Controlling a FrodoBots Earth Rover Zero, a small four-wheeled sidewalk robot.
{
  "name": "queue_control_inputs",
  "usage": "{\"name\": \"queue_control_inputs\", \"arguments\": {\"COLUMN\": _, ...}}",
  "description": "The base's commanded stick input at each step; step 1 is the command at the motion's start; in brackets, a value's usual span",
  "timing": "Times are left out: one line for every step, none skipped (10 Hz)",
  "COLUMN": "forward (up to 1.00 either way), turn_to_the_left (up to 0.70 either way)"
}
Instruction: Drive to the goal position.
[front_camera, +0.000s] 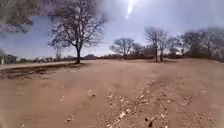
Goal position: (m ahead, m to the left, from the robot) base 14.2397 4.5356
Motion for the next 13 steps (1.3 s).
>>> {"name": "queue_control_inputs", "arguments": {"forward": 1.00, "turn_to_the_left": -0.07}}
{"name": "queue_control_inputs", "arguments": {"forward": 1.00, "turn_to_the_left": 0.00}}
{"name": "queue_control_inputs", "arguments": {"forward": 1.00, "turn_to_the_left": 0.00}}
{"name": "queue_control_inputs", "arguments": {"forward": 1.00, "turn_to_the_left": 0.00}}
{"name": "queue_control_inputs", "arguments": {"forward": 1.00, "turn_to_the_left": 0.00}}
{"name": "queue_control_inputs", "arguments": {"forward": 1.00, "turn_to_the_left": 0.00}}
{"name": "queue_control_inputs", "arguments": {"forward": 1.00, "turn_to_the_left": 0.00}}
{"name": "queue_control_inputs", "arguments": {"forward": 1.00, "turn_to_the_left": 0.00}}
{"name": "queue_control_inputs", "arguments": {"forward": 1.00, "turn_to_the_left": 0.00}}
{"name": "queue_control_inputs", "arguments": {"forward": 1.00, "turn_to_the_left": 0.00}}
{"name": "queue_control_inputs", "arguments": {"forward": 1.00, "turn_to_the_left": 0.00}}
{"name": "queue_control_inputs", "arguments": {"forward": 1.00, "turn_to_the_left": 0.00}}
{"name": "queue_control_inputs", "arguments": {"forward": 1.00, "turn_to_the_left": 0.00}}
